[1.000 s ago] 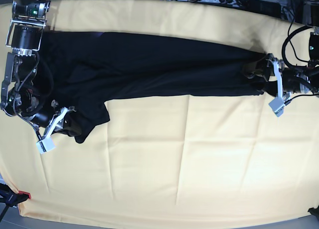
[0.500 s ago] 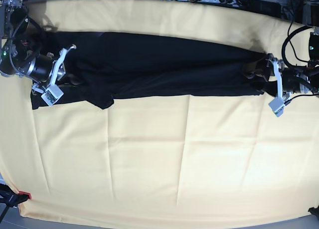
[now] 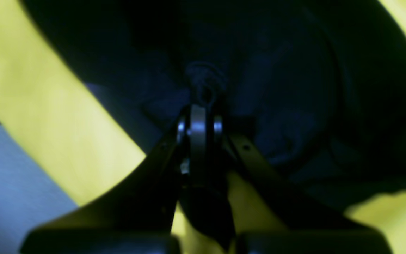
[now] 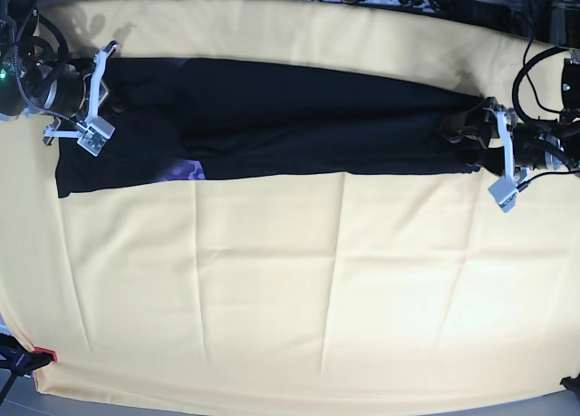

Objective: Fold the T-shirt properly
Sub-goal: 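Tuck the sleeve under with the right gripper and flatten, then grasp both ends of the folded strip with both grippers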

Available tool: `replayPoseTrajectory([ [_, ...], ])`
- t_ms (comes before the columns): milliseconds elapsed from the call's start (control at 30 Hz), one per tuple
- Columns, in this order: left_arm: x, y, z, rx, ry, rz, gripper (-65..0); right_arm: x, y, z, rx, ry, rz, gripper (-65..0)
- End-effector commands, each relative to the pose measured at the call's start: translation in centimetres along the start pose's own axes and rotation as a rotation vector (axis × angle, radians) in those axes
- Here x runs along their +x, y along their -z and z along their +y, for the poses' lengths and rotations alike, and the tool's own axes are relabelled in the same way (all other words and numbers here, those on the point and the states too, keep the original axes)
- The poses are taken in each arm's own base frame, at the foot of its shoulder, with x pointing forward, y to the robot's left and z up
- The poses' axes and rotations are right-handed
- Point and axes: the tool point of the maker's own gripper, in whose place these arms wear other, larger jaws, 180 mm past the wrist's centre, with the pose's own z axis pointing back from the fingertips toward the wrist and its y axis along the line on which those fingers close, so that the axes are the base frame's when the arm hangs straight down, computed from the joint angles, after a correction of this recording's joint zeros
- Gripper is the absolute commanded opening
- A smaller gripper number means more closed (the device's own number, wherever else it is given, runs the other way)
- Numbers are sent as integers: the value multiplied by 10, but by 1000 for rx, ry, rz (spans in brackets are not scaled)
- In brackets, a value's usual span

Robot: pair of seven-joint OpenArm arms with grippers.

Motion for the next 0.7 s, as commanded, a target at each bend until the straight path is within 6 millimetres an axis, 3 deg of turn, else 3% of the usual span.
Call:
replayPoseTrajectory([
  [0,11,-10,2,14,32,-23,-220,3,-8,-10,-36,-38,6,-650],
  [167,10,-11,3,21,33,-16,-220,-3,-11,-14,-45,-51,43,-650],
  [367,10,-13,4,27,35,-11,-220,-28,-15,-9,-28,-60,139,-650],
  [467,10,-15,5,30,40,-8,-220,-28,-14,-9,-33,-46,135,-640],
  [567,11,-15,5,31,41,-10,-220,-32,-17,-12,-44,-37,166,-332],
  [600,10,-15,5,31,41,-9,-220,-34,-19,-11,-44,-54,182,-273],
  [667,10,-15,5,31,41,-8,-220,-29,-26,-13,-63,-90,191,-265],
])
